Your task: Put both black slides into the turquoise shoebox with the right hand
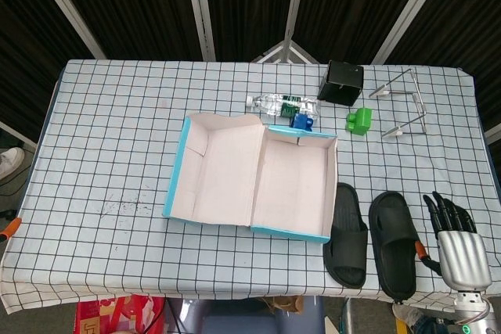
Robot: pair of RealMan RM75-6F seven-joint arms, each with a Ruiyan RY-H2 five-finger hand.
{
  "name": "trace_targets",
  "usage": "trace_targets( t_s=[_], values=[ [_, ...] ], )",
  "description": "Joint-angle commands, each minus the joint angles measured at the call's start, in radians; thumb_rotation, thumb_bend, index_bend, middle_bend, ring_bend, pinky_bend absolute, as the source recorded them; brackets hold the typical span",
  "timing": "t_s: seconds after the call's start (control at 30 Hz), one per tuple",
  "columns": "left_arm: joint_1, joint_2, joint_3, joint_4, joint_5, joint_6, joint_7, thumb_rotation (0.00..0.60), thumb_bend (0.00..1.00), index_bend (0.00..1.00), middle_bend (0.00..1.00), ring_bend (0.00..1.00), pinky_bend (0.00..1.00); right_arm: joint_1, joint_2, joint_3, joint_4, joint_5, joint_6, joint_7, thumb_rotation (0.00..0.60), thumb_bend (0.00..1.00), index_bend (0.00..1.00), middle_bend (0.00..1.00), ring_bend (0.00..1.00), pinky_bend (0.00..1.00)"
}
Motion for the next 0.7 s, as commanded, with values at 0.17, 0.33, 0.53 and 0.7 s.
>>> trace_targets(
  t_s=[0.17, 0.33, 0.53, 0.7],
  values=[
    [-0.007, 0.002, 0.000, -0.002, -0.013, -0.023, -0.007, 0.600, 0.20, 0.10, 0.03, 0.00, 0.08, -0.043, -0.011, -0.054, -0.088, -0.008, 0.015, -0.025, 0.600, 0.31, 0.03, 0.06, 0.10, 0.14],
    [-0.003, 0.010, -0.001, -0.002, -0.015, -0.020, -0.025, 0.600, 0.20, 0.10, 0.03, 0.00, 0.08, -0.070, -0.052, -0.092, -0.135, -0.012, 0.017, -0.109, 0.600, 0.31, 0.03, 0.05, 0.10, 0.14],
    [0.001, 0.019, -0.004, 0.002, -0.018, -0.018, -0.048, 0.600, 0.20, 0.10, 0.03, 0.00, 0.08, -0.076, -0.141, -0.128, -0.107, -0.029, -0.021, -0.206, 0.600, 0.31, 0.03, 0.05, 0.10, 0.14],
    [0.002, 0.018, -0.002, 0.001, -0.013, -0.015, -0.045, 0.600, 0.20, 0.10, 0.03, 0.00, 0.08, -0.065, -0.187, -0.135, -0.082, -0.044, -0.051, -0.240, 0.600, 0.31, 0.03, 0.05, 0.10, 0.14]
  ],
)
